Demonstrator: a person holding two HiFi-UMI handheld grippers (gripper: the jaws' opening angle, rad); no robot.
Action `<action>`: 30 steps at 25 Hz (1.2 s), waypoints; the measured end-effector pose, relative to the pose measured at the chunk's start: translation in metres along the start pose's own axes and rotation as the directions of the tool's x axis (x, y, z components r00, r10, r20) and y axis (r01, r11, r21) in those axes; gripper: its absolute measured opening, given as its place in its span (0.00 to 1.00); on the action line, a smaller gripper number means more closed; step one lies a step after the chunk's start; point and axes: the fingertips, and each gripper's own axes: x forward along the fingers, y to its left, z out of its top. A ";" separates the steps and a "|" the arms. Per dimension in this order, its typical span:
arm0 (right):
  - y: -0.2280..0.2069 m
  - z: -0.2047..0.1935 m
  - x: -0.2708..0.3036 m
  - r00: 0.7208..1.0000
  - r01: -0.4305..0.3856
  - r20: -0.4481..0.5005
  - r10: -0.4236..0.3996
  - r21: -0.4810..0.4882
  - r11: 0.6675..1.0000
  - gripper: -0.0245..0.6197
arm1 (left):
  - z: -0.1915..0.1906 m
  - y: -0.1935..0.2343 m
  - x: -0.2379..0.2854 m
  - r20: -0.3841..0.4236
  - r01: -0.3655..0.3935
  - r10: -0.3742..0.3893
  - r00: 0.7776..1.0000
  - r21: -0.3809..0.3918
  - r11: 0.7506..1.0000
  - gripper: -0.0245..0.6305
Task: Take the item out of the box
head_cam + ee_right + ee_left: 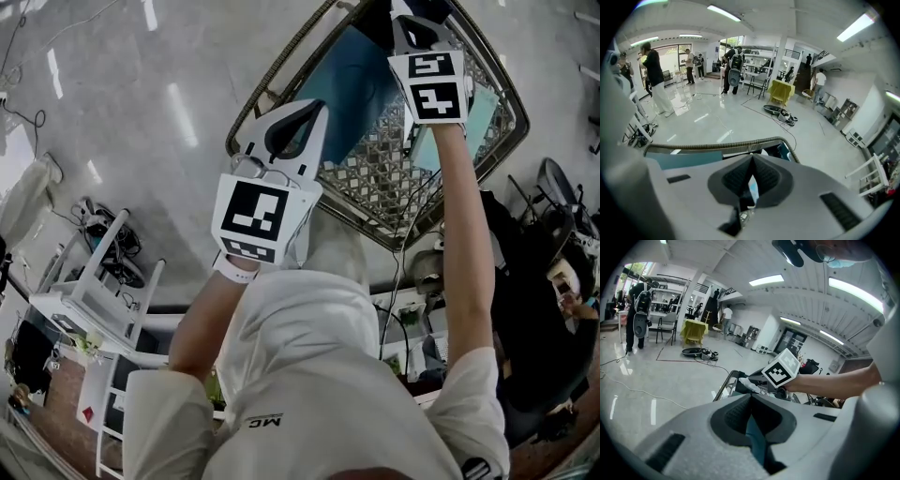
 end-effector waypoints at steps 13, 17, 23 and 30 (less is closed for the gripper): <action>0.001 0.039 -0.162 0.966 0.062 0.248 -0.075 0.063 0.996 0.06 | 0.015 -0.069 -0.049 0.055 -0.014 0.012 0.998 0.044 0.999 0.07; 0.004 0.046 -0.212 0.945 0.081 0.310 -0.101 0.077 0.994 0.06 | 0.019 -0.088 -0.065 0.068 -0.011 0.008 0.998 0.047 0.999 0.07; 0.020 0.041 -0.275 0.916 0.088 0.384 -0.120 0.100 0.991 0.06 | 0.030 -0.112 -0.095 0.118 -0.022 0.014 0.993 0.063 0.998 0.07; 0.043 0.026 -0.335 0.883 0.083 0.449 -0.139 0.142 0.986 0.06 | 0.049 -0.134 -0.128 0.181 -0.047 0.030 0.983 0.091 0.995 0.07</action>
